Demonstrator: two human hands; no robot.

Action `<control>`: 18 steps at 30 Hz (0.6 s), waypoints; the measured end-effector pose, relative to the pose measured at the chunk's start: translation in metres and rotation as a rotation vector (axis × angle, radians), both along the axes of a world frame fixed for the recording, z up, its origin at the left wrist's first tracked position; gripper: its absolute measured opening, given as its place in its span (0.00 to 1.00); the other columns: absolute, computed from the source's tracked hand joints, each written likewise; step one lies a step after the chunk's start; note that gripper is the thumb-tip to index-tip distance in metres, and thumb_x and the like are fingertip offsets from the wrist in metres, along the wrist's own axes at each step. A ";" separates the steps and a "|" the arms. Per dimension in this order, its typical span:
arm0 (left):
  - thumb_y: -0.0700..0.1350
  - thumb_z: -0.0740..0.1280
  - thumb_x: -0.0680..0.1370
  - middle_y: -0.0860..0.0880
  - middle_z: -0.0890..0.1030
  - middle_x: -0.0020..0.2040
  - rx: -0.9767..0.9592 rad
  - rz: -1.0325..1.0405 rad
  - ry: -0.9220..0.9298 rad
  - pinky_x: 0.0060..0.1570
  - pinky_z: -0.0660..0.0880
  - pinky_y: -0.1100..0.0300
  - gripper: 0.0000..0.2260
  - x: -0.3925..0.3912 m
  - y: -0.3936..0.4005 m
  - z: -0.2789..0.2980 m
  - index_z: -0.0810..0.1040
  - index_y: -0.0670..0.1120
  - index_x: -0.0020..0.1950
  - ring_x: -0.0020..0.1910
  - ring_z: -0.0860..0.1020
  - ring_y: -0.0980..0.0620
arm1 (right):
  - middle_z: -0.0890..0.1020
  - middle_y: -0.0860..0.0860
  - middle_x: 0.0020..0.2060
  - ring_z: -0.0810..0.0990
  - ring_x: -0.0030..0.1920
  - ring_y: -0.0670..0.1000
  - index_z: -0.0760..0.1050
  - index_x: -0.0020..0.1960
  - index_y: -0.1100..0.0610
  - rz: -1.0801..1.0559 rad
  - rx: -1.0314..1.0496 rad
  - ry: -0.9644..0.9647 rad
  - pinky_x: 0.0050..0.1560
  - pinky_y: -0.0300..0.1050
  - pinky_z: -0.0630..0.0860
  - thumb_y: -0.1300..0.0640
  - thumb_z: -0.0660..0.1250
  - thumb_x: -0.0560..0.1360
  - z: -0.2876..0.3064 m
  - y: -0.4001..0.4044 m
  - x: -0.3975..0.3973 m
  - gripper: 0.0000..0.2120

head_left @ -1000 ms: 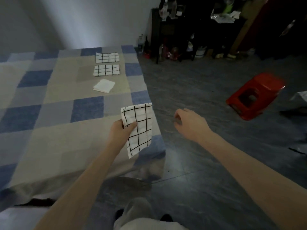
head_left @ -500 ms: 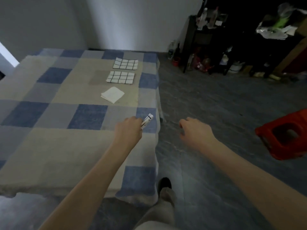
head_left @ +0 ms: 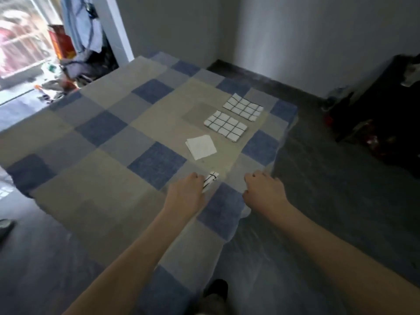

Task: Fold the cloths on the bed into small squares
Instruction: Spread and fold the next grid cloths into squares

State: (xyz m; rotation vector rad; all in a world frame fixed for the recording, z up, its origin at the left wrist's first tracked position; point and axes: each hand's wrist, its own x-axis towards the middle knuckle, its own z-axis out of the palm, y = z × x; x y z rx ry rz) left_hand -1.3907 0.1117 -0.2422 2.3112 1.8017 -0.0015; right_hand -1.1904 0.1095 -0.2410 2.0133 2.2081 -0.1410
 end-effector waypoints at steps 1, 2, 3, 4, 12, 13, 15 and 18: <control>0.45 0.61 0.77 0.47 0.76 0.50 -0.018 0.062 -0.056 0.40 0.70 0.54 0.05 -0.005 0.002 -0.003 0.73 0.46 0.50 0.50 0.78 0.42 | 0.75 0.54 0.51 0.76 0.53 0.57 0.69 0.51 0.55 0.040 0.003 0.004 0.45 0.49 0.70 0.55 0.60 0.75 -0.004 0.009 -0.001 0.06; 0.44 0.62 0.75 0.48 0.76 0.48 -0.050 0.135 -0.131 0.39 0.71 0.55 0.03 -0.009 0.004 -0.007 0.73 0.47 0.48 0.48 0.78 0.43 | 0.76 0.54 0.51 0.76 0.52 0.57 0.69 0.50 0.55 0.080 0.007 0.008 0.44 0.48 0.69 0.55 0.60 0.75 -0.008 0.018 -0.001 0.05; 0.43 0.62 0.73 0.49 0.76 0.45 -0.076 0.206 -0.213 0.38 0.73 0.55 0.03 -0.012 0.006 -0.012 0.72 0.47 0.47 0.45 0.78 0.44 | 0.76 0.54 0.51 0.75 0.52 0.57 0.68 0.49 0.55 0.119 0.009 0.014 0.44 0.48 0.69 0.56 0.59 0.76 -0.012 0.027 0.000 0.04; 0.41 0.62 0.72 0.50 0.76 0.42 -0.092 0.275 -0.280 0.37 0.73 0.55 0.04 -0.014 0.007 -0.016 0.72 0.47 0.46 0.42 0.77 0.45 | 0.76 0.54 0.51 0.75 0.53 0.57 0.69 0.50 0.55 0.156 0.007 0.019 0.45 0.49 0.69 0.56 0.58 0.76 -0.016 0.035 0.000 0.04; 0.41 0.61 0.73 0.45 0.78 0.42 -0.060 0.705 -0.459 0.39 0.74 0.52 0.05 0.000 -0.005 -0.018 0.73 0.43 0.48 0.41 0.76 0.44 | 0.75 0.54 0.53 0.75 0.54 0.56 0.70 0.56 0.56 0.491 -0.039 0.086 0.42 0.47 0.67 0.52 0.59 0.77 -0.029 0.100 0.025 0.11; 0.39 0.62 0.75 0.47 0.78 0.41 -0.049 0.769 -0.496 0.37 0.71 0.56 0.04 0.004 -0.008 -0.018 0.74 0.44 0.48 0.39 0.76 0.46 | 0.76 0.54 0.53 0.75 0.53 0.56 0.71 0.57 0.56 0.531 -0.043 0.104 0.42 0.47 0.68 0.51 0.59 0.76 -0.029 0.109 0.029 0.12; 0.37 0.63 0.76 0.48 0.78 0.41 -0.010 0.871 -0.516 0.36 0.67 0.58 0.06 0.014 -0.014 -0.017 0.75 0.45 0.50 0.39 0.75 0.48 | 0.76 0.54 0.54 0.74 0.54 0.56 0.71 0.58 0.56 0.589 -0.052 0.132 0.45 0.49 0.73 0.50 0.60 0.76 -0.029 0.122 0.036 0.14; 0.41 0.63 0.75 0.46 0.80 0.45 -0.006 0.945 -0.416 0.42 0.73 0.53 0.08 0.017 -0.020 -0.020 0.75 0.47 0.54 0.44 0.77 0.44 | 0.76 0.55 0.55 0.74 0.54 0.56 0.71 0.59 0.56 0.650 -0.079 0.153 0.46 0.49 0.73 0.51 0.60 0.76 -0.029 0.133 0.040 0.14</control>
